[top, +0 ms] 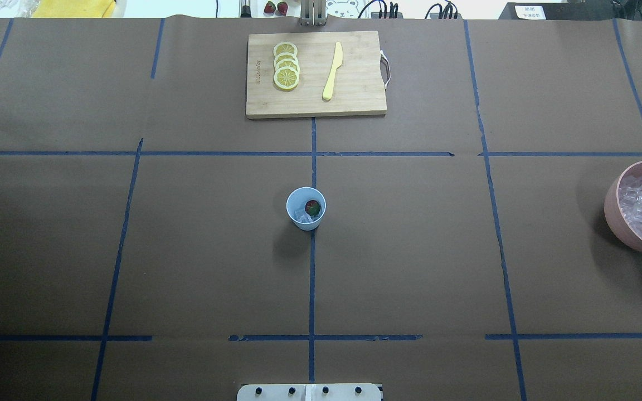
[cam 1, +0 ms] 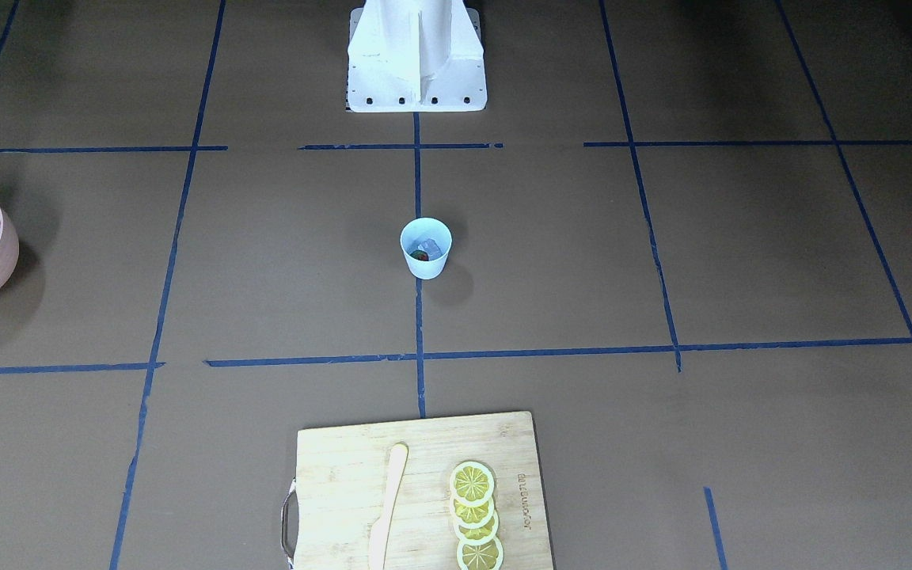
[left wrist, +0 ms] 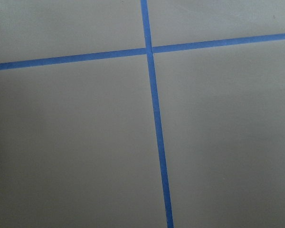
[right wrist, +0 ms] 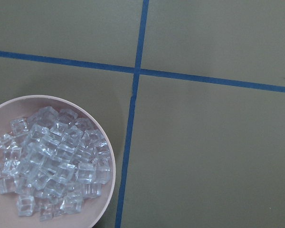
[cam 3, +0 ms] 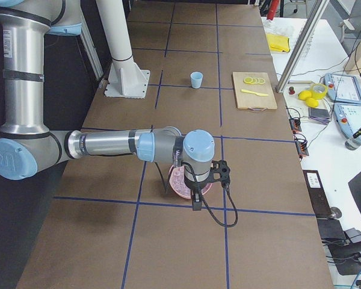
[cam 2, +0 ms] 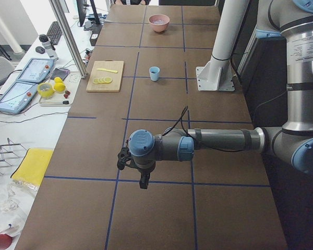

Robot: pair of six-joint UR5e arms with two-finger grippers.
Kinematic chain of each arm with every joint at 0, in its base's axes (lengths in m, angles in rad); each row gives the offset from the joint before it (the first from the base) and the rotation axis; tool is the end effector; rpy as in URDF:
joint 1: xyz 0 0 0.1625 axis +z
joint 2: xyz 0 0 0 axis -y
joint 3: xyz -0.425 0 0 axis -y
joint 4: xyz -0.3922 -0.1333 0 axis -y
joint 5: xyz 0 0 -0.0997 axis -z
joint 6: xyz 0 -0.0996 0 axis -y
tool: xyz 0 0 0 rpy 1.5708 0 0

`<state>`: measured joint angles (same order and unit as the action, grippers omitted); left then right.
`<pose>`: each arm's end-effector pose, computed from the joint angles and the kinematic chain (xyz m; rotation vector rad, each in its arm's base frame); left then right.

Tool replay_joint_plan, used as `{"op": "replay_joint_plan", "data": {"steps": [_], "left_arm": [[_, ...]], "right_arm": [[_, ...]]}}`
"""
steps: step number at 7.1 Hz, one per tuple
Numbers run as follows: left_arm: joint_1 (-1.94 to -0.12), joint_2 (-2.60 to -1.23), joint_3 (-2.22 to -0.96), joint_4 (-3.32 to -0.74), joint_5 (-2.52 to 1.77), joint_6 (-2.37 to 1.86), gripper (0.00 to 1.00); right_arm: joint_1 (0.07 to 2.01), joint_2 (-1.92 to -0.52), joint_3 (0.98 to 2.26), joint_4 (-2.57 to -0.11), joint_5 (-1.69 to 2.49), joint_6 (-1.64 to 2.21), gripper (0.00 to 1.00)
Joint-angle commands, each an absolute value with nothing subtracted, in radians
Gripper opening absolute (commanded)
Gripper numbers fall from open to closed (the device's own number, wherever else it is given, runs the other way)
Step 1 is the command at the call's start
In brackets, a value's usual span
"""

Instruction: Put ice and strawberries in cup

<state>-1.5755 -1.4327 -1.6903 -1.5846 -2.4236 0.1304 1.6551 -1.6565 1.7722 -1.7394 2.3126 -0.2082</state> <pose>-0.0603 -0.4327 0.6567 0.0531 0.8517 0.1159 0.1036 -0.4417 0.6193 0.0582 -0.7414 -0.0985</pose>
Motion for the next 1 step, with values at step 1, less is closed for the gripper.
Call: {"op": "replay_joint_plan", "data": {"steps": [1], "left_arm": [[-1.575,-1.427,-1.690,-1.585,-2.424,0.130,1.00]], "right_arm": [[1.654,-1.657,1.770,-1.740,2.325,-0.207,1.00]]}}
